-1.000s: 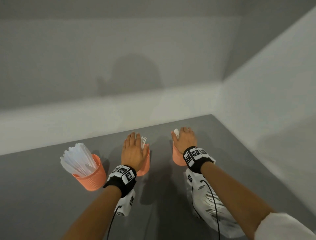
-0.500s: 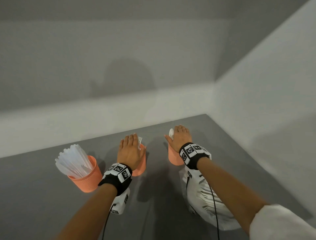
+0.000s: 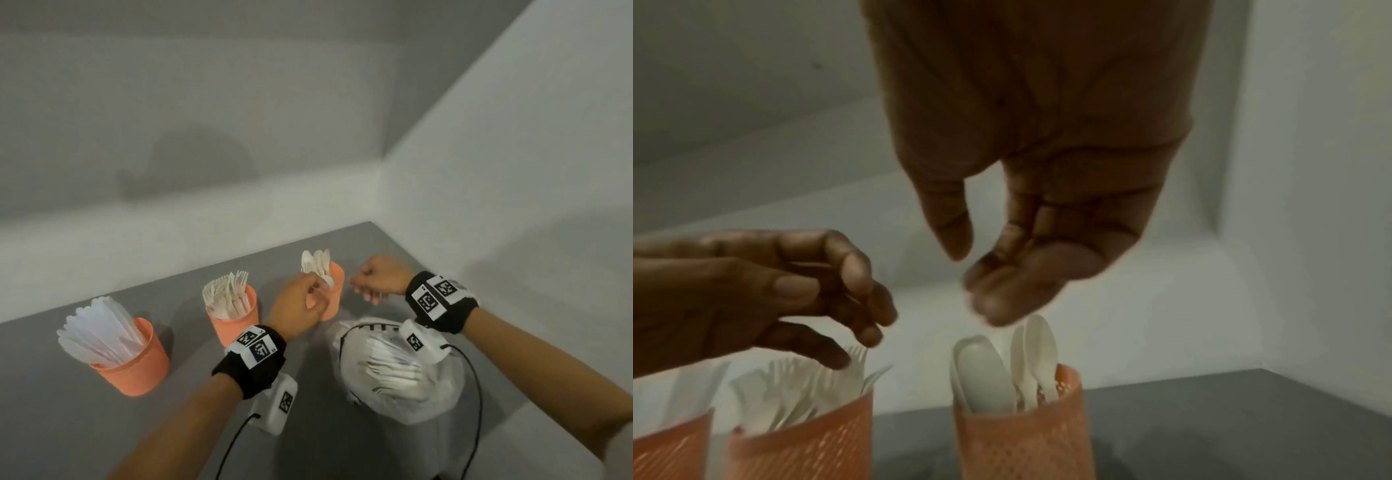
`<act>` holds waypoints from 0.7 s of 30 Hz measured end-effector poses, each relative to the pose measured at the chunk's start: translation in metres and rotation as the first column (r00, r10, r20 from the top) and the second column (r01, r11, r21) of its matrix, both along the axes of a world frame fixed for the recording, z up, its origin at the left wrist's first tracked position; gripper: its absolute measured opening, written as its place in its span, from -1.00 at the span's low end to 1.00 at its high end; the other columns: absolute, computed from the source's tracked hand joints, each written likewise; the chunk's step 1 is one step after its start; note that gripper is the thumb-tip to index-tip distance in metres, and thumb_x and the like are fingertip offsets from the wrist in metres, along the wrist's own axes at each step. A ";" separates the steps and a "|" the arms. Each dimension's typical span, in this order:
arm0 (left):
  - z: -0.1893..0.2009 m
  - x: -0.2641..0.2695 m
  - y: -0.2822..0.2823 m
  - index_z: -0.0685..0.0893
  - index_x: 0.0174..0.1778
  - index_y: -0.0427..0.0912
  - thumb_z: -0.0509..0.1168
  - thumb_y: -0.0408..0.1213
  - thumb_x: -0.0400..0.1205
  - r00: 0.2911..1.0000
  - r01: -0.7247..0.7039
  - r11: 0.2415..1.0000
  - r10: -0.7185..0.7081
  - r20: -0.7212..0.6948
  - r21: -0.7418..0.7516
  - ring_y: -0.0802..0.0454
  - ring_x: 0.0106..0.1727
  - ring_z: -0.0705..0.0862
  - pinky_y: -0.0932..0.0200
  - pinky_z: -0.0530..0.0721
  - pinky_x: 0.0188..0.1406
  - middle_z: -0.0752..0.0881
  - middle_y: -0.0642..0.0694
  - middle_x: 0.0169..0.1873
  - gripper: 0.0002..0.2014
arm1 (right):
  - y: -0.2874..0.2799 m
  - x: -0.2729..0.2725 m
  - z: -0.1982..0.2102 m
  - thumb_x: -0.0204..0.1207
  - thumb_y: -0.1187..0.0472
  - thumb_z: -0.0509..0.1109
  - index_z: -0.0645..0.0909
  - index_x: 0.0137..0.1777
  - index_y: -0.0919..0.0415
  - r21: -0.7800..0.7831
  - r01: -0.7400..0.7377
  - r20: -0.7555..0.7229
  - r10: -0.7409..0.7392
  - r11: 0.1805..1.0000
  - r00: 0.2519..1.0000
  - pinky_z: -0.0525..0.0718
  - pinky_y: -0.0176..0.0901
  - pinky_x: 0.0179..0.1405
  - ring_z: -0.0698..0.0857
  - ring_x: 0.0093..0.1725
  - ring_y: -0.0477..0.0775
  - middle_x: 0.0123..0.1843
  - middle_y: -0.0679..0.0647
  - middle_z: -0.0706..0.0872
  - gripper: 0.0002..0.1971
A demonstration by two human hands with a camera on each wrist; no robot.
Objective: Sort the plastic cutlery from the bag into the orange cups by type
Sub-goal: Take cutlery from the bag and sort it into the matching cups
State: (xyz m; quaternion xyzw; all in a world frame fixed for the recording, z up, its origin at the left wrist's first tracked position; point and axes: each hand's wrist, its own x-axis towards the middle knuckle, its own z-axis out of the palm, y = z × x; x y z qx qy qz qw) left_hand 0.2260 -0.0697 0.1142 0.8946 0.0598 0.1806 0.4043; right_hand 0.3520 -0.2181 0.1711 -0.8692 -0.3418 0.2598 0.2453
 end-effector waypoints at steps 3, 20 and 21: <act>-0.013 0.004 -0.028 0.71 -0.05 -0.29 0.40 -0.34 0.51 0.980 0.168 0.986 -0.165 -0.113 0.014 0.07 0.04 0.50 0.59 0.38 -0.06 0.51 -0.12 0.03 -0.86 | -0.023 -0.018 -0.024 0.56 0.22 0.33 0.70 -0.23 0.30 -0.239 -0.144 -0.237 0.086 0.960 0.968 0.67 -0.36 -0.44 0.69 -0.50 -0.16 -0.50 -0.07 0.72 -0.79; -0.034 0.016 -0.061 0.29 0.52 -0.33 0.18 -0.54 0.54 0.873 0.251 0.943 -0.123 -0.471 0.219 -0.14 0.54 0.30 0.16 0.23 0.50 0.27 -0.20 0.53 -0.43 | -0.033 -0.010 -0.093 0.43 -0.09 0.43 0.36 0.51 0.19 -0.497 0.059 0.119 0.000 0.866 0.993 0.47 -0.04 0.37 0.51 0.41 0.20 0.45 0.17 0.53 -0.30; -0.034 0.017 -0.060 0.29 0.53 -0.32 0.18 -0.54 0.54 0.881 0.250 0.942 -0.126 -0.456 0.223 -0.13 0.55 0.30 0.17 0.22 0.50 0.28 -0.20 0.54 -0.42 | -0.035 -0.007 -0.095 0.42 -0.08 0.43 0.34 0.53 0.16 -0.483 0.071 0.113 -0.018 0.873 0.993 0.45 -0.05 0.37 0.50 0.42 0.19 0.47 0.16 0.52 -0.29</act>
